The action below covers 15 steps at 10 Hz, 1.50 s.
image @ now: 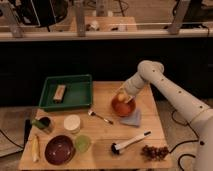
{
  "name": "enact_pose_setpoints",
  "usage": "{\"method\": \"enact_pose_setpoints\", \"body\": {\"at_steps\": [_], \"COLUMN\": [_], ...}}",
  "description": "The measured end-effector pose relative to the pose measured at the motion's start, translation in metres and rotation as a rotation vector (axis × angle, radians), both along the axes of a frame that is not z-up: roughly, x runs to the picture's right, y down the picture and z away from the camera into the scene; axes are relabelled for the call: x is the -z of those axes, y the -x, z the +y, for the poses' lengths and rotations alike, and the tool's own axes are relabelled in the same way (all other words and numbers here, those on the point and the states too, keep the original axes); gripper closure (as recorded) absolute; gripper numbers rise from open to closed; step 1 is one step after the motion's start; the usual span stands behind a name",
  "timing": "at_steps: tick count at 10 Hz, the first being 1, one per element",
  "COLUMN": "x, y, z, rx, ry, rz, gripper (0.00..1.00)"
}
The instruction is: Place apple in red bowl
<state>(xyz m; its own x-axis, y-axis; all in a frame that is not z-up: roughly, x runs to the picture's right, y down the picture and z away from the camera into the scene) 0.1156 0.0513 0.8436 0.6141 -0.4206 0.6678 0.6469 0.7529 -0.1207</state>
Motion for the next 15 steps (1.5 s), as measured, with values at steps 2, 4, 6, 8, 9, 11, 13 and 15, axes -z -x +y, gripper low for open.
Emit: {"method": "enact_pose_setpoints", "body": {"at_steps": [2, 4, 6, 8, 9, 11, 13, 15], "x": [0.003, 0.004, 0.004, 0.004, 0.004, 0.004, 0.004, 0.002], "y": [0.002, 0.003, 0.004, 0.002, 0.001, -0.003, -0.010, -0.020], "z": [0.001, 0.004, 0.004, 0.004, 0.004, 0.003, 0.001, 0.001], "rx": [-0.002, -0.007, -0.016, -0.027, -0.038, -0.055, -0.076, -0.094], "ry": [0.015, 0.040, 0.057, 0.065, 0.067, 0.069, 0.070, 0.068], "rz": [0.004, 0.021, 0.045, 0.062, 0.072, 0.084, 0.095, 0.110], "gripper": [0.51, 0.29, 0.20, 0.20, 0.20, 0.20, 0.20, 0.20]}}
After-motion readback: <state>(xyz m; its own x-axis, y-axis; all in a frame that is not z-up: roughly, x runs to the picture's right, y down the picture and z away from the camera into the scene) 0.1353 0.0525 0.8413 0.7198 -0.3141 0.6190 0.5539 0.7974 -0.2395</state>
